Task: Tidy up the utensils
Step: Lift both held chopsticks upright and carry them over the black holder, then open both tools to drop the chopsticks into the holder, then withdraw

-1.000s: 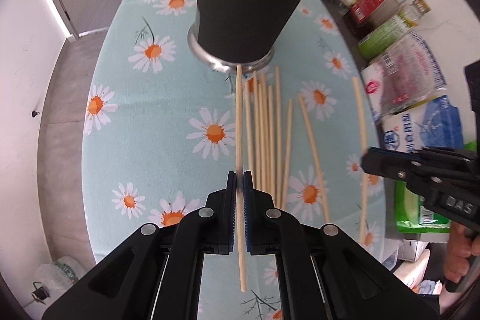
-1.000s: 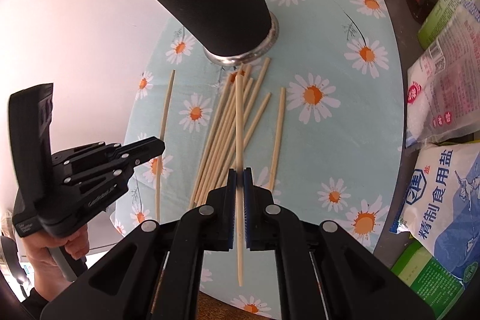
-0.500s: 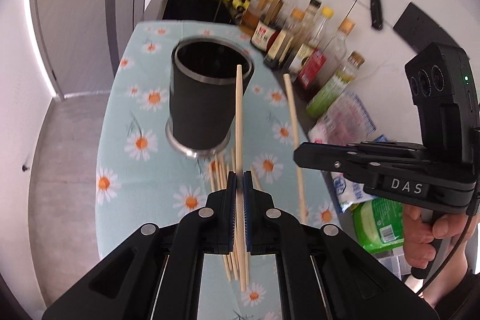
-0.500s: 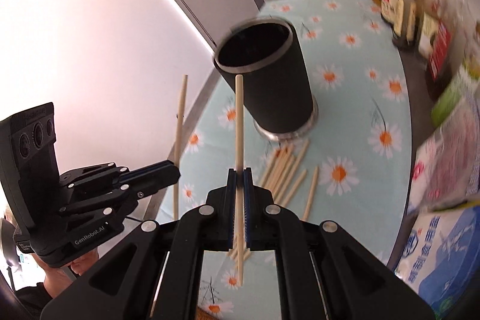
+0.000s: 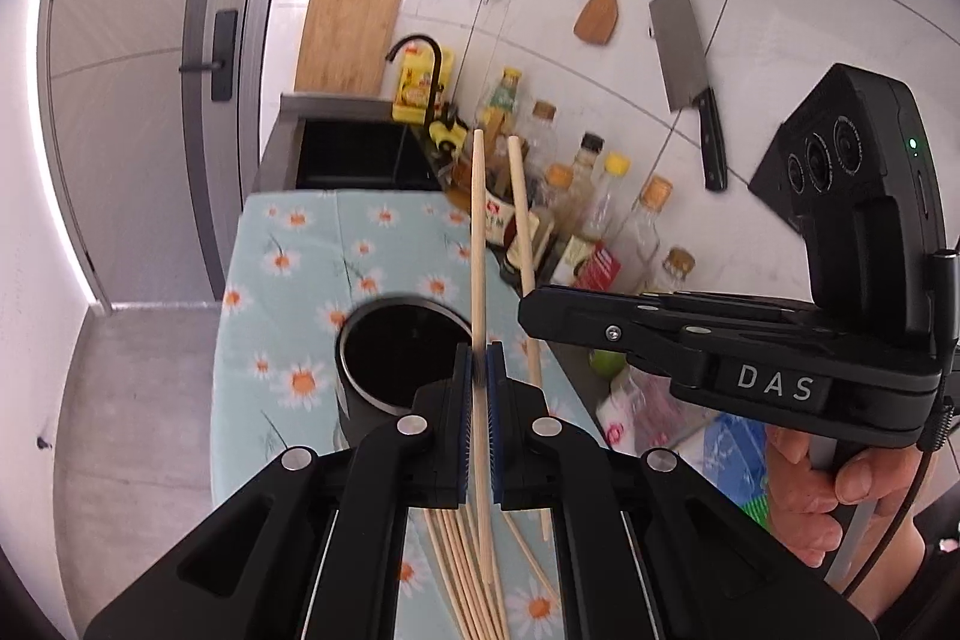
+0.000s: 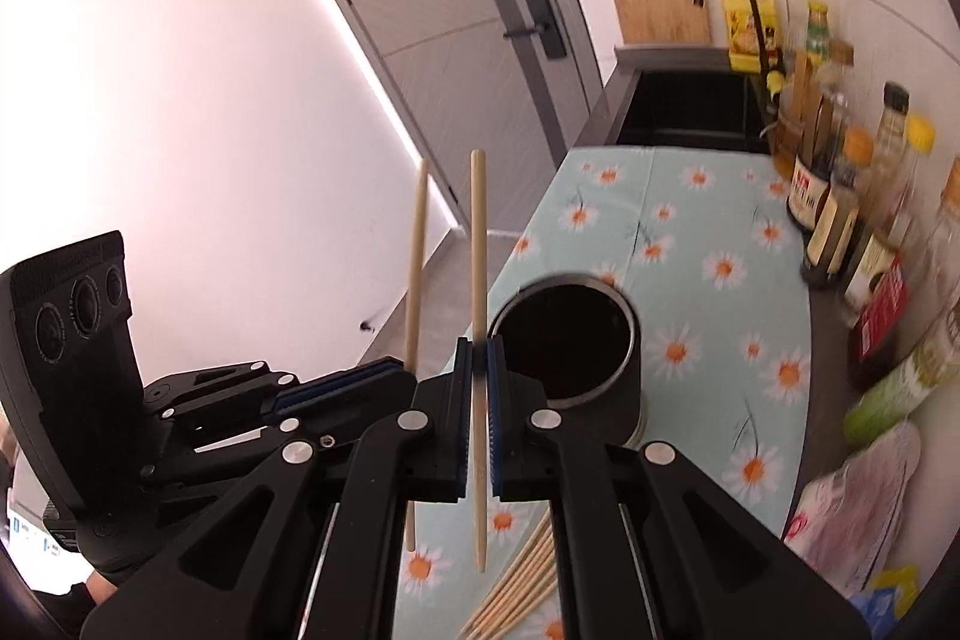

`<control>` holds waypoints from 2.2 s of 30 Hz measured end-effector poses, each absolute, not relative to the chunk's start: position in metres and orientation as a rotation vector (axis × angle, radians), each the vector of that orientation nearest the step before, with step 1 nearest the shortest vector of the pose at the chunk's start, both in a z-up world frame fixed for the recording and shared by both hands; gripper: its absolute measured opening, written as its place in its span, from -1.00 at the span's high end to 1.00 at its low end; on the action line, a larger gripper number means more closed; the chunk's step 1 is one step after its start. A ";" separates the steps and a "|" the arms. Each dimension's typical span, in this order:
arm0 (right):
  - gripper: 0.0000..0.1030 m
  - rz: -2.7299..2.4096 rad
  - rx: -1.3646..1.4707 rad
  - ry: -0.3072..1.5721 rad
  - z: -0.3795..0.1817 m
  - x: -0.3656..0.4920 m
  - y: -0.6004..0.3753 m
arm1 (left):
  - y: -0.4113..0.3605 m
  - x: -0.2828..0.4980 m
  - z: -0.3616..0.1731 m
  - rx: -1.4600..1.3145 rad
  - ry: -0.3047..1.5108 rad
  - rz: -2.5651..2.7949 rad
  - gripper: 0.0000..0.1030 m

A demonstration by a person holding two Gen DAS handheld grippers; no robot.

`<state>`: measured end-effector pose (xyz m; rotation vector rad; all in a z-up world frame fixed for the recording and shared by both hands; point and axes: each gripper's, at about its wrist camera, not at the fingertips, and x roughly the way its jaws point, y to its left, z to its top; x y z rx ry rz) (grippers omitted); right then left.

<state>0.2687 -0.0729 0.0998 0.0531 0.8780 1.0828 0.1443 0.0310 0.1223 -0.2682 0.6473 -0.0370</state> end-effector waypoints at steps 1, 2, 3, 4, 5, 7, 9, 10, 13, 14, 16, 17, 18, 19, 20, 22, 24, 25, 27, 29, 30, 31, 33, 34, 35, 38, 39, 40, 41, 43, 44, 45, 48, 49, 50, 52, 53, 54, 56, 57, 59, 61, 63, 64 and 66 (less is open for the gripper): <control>0.89 1.079 0.056 0.864 0.103 0.272 -0.072 | 0.034 0.147 0.126 -0.262 0.633 -0.039 0.93; 0.89 1.072 0.059 0.842 0.107 0.275 -0.071 | 0.036 0.150 0.131 -0.250 0.609 -0.044 0.93; 0.89 1.069 0.056 0.819 0.111 0.277 -0.071 | 0.038 0.151 0.133 -0.239 0.594 -0.042 0.93; 0.89 1.065 0.050 0.797 0.116 0.278 -0.069 | 0.041 0.155 0.135 -0.233 0.572 -0.037 0.93; 0.89 1.059 0.044 0.767 0.120 0.280 -0.068 | 0.044 0.158 0.137 -0.236 0.555 -0.039 0.93; 0.89 1.053 0.035 0.722 0.124 0.281 -0.064 | 0.051 0.166 0.136 -0.237 0.542 -0.015 0.93; 0.89 1.062 0.039 0.680 0.129 0.284 -0.061 | 0.057 0.172 0.133 -0.245 0.519 -0.019 0.93; 0.89 1.066 0.038 0.662 0.129 0.284 -0.059 | 0.061 0.177 0.130 -0.238 0.510 -0.002 0.93; 0.89 1.070 0.024 0.599 0.124 0.287 -0.052 | 0.069 0.184 0.125 -0.238 0.457 0.017 0.93; 0.89 1.066 0.017 0.586 0.121 0.287 -0.050 | 0.071 0.184 0.123 -0.235 0.442 0.024 0.93; 0.89 1.061 0.012 0.573 0.115 0.290 -0.046 | 0.073 0.185 0.120 -0.236 0.390 0.020 0.93; 0.89 1.061 0.012 0.570 0.109 0.292 -0.044 | 0.074 0.185 0.118 -0.231 0.372 0.026 0.93; 0.89 1.053 0.011 0.567 0.105 0.294 -0.043 | 0.075 0.185 0.115 -0.232 0.362 0.030 0.93; 0.89 1.042 0.009 0.566 0.102 0.297 -0.042 | 0.075 0.185 0.113 -0.237 0.352 0.030 0.93; 0.89 1.031 0.010 0.571 0.098 0.301 -0.041 | 0.075 0.185 0.111 -0.240 0.336 0.036 0.93; 0.88 1.018 0.016 0.587 0.091 0.309 -0.040 | 0.077 0.187 0.107 -0.247 0.331 0.045 0.92; 0.88 1.013 0.031 0.597 0.084 0.317 -0.039 | 0.080 0.190 0.102 -0.268 0.333 0.039 0.92; 0.88 1.013 0.034 0.601 0.083 0.318 -0.039 | 0.081 0.192 0.100 -0.271 0.337 0.045 0.91; 0.84 1.008 0.040 0.605 0.080 0.321 -0.038 | 0.084 0.195 0.096 -0.281 0.344 0.038 0.91; 0.56 1.010 0.046 0.604 0.080 0.322 -0.039 | 0.086 0.198 0.093 -0.286 0.363 0.043 0.90; 0.44 1.003 0.050 0.596 0.080 0.321 -0.040 | 0.086 0.200 0.092 -0.293 0.377 0.039 0.90; 0.44 0.999 0.056 0.587 0.082 0.320 -0.042 | 0.086 0.200 0.092 -0.290 0.377 0.047 0.90; 0.44 1.003 0.058 0.586 0.083 0.319 -0.043 | 0.086 0.200 0.092 -0.283 0.379 0.061 0.90; 0.44 1.006 0.057 0.582 0.083 0.318 -0.045 | 0.087 0.199 0.091 -0.290 0.385 0.052 0.89; 0.44 1.012 0.057 0.570 0.084 0.316 -0.047 | 0.087 0.198 0.091 -0.293 0.388 0.053 0.89; 0.44 1.006 0.050 0.562 0.087 0.311 -0.051 | 0.084 0.193 0.092 -0.284 0.381 0.064 0.89; 0.44 1.008 0.045 0.556 0.088 0.309 -0.052 | 0.083 0.191 0.093 -0.282 0.378 0.071 0.89; 0.44 1.005 0.038 0.549 0.090 0.306 -0.052 | 0.083 0.190 0.093 -0.284 0.382 0.066 0.89; 0.44 0.998 0.025 0.542 0.091 0.303 -0.053 | 0.082 0.189 0.093 -0.286 0.386 0.063 0.89; 0.44 0.991 0.003 0.527 0.094 0.296 -0.055 | 0.080 0.186 0.093 -0.275 0.386 0.067 0.89; 0.44 0.981 -0.010 0.524 0.095 0.293 -0.055 | 0.079 0.185 0.093 -0.277 0.387 0.067 0.89; 0.44 0.976 -0.019 0.521 0.096 0.290 -0.056 | 0.079 0.183 0.093 -0.282 0.390 0.067 0.89; 0.44 0.972 -0.027 0.504 0.100 0.277 -0.062 | 0.076 0.175 0.094 -0.287 0.387 0.068 0.71; 0.44 0.968 -0.029 0.497 0.102 0.274 -0.064 | 0.075 0.170 0.095 -0.290 0.384 0.068 0.52; 0.43 0.966 -0.031 0.488 0.104 0.269 -0.067 | 0.074 0.166 0.096 -0.293 0.381 0.063 0.47; 0.35 0.958 -0.035 0.482 0.108 0.262 -0.072 | 0.069 0.159 0.098 -0.281 0.387 0.059 0.47; 0.34 0.954 -0.037 0.478 0.109 0.257 -0.075 | 0.066 0.156 0.099 -0.270 0.389 0.059 0.47; 0.33 0.953 -0.036 0.474 0.110 0.253 -0.077 | 0.064 0.152 0.100 -0.264 0.387 0.058 0.47; 0.33 0.942 -0.037 0.478 0.110 0.244 -0.083 | 0.059 0.141 0.102 -0.263 0.390 0.059 0.47; 0.32 0.938 -0.037 0.484 0.110 0.243 -0.086 | 0.058 0.138 0.102 -0.264 0.394 0.057 0.47; 0.31 0.932 -0.037 0.499 0.107 0.236 -0.093 | 0.053 0.127 0.102 -0.262 0.408 0.061 0.47; 0.23 0.932 -0.041 0.540 0.102 0.232 -0.099 | 0.048 0.118 0.099 -0.264 0.438 0.056 0.47; 0.23 0.938 -0.046 0.595 0.094 0.229 -0.102 | 0.043 0.113 0.095 -0.258 0.486 0.043 0.47; 0.23 0.936 -0.054 0.626 0.090 0.228 -0.104 | 0.041 0.110 0.091 -0.257 0.518 0.024 0.47; 0.23 0.935 -0.059 0.650 0.082 0.225 -0.108 | 0.037 0.104 0.087 -0.254 0.547 0.016 0.47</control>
